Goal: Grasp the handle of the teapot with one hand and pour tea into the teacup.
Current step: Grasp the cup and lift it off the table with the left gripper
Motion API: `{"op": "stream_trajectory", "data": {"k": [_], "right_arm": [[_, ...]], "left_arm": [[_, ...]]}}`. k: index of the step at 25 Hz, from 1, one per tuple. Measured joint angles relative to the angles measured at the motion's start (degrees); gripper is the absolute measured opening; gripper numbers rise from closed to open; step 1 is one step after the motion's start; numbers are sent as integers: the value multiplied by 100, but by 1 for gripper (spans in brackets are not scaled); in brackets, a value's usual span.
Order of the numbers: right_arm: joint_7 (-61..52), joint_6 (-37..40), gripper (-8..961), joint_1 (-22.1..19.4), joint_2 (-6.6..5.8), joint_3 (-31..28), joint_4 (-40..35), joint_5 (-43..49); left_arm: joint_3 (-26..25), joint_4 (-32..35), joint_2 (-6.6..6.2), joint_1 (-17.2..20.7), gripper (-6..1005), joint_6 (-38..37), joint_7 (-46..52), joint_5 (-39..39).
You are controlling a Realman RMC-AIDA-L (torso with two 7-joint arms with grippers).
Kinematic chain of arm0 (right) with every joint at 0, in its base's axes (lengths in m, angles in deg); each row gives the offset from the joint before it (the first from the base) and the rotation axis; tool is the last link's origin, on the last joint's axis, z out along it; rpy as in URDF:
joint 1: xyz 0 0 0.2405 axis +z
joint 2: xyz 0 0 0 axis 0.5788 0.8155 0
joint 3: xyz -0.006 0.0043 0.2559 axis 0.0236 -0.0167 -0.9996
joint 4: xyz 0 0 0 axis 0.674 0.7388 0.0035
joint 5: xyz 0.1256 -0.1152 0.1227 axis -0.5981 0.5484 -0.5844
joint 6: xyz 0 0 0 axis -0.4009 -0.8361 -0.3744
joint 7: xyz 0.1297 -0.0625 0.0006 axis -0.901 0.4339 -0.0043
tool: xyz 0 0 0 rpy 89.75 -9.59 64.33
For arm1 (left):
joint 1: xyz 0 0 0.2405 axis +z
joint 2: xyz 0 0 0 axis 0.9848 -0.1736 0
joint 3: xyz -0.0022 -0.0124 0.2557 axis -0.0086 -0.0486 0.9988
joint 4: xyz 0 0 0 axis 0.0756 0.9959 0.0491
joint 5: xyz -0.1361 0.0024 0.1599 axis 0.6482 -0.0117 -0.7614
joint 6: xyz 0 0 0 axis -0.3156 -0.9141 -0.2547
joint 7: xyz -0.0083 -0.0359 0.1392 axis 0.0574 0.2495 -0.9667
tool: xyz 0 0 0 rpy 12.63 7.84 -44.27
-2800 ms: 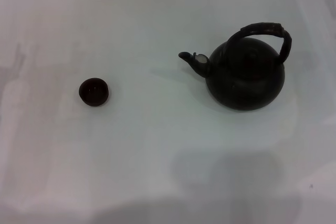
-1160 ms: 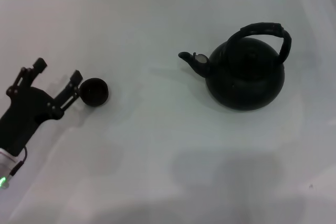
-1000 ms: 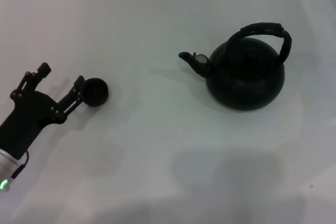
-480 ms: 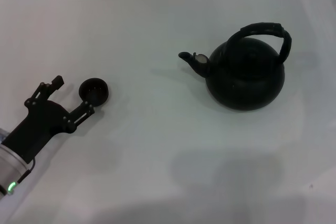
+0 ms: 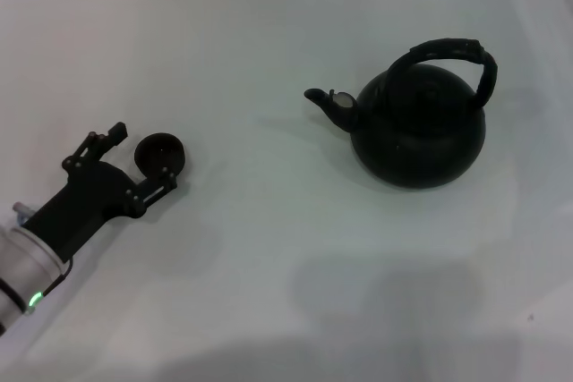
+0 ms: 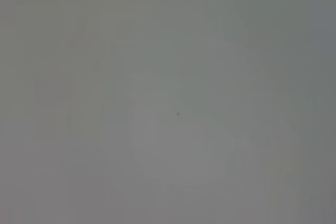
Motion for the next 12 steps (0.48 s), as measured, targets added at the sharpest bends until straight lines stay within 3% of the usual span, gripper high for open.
{"op": "stream_trajectory", "data": {"k": [12], "right_arm": [[116, 4, 872, 19, 0, 0, -35, 0]], "left_arm": [[-6, -2, 9, -113, 888, -197, -9, -125]]}}
